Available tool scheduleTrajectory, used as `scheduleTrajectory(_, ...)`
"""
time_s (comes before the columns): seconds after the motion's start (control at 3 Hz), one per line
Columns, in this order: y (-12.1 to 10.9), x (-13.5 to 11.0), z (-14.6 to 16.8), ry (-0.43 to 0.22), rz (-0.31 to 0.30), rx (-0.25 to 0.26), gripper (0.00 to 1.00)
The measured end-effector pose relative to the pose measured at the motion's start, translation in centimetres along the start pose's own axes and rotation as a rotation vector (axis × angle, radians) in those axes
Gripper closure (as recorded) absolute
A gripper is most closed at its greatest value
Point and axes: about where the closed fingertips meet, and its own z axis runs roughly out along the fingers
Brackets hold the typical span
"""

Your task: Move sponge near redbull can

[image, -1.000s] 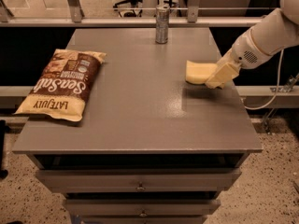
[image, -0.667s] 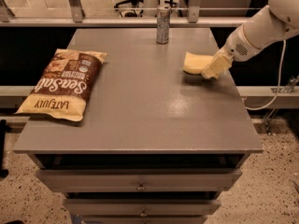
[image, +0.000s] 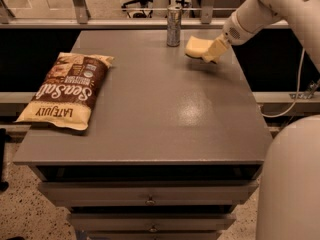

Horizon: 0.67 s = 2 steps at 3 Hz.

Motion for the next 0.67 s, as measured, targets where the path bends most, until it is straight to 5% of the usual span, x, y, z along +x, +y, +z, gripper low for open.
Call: scheduleTrajectory(0.67,-2.7,-2.7,3.3,0.073,0.043,0.073,1.00)
